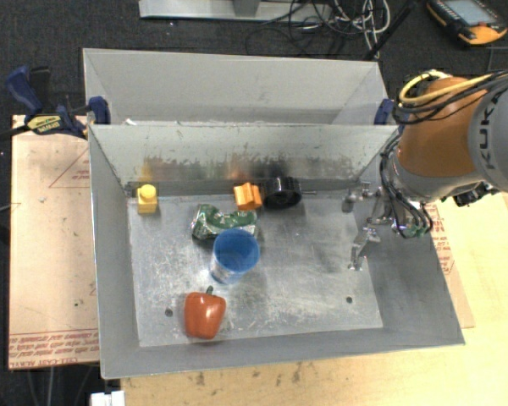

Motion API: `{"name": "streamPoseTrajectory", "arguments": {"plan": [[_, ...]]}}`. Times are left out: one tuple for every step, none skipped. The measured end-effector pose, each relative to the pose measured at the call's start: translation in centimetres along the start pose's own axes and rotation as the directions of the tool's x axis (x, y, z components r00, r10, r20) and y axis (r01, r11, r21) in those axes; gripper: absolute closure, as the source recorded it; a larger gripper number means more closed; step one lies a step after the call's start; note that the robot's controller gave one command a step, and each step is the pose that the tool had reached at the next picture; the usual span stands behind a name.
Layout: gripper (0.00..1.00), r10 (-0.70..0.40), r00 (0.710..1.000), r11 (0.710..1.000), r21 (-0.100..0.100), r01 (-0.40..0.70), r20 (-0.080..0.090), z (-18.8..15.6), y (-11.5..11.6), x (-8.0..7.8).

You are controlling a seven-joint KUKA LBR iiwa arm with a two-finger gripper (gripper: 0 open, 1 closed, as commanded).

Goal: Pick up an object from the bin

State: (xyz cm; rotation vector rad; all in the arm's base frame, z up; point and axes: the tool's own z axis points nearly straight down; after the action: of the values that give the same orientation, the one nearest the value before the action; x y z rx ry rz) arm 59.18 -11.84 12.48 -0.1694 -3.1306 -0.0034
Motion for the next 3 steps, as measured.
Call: {"name": "streamPoseTrajectory", "arguments": {"plan": [[0.0,-0.106,0.994,0.994,0.002,0.106,0.009,-2.0,0.0,-0.1],[0.0,-0.335,0.942,0.942,0.004,0.335,0.008,-2.3,-0.7,0.6],[0.0,-0.267,0.964,0.964,0.004,0.266,0.007,-3.4,2.4,1.1]]}}
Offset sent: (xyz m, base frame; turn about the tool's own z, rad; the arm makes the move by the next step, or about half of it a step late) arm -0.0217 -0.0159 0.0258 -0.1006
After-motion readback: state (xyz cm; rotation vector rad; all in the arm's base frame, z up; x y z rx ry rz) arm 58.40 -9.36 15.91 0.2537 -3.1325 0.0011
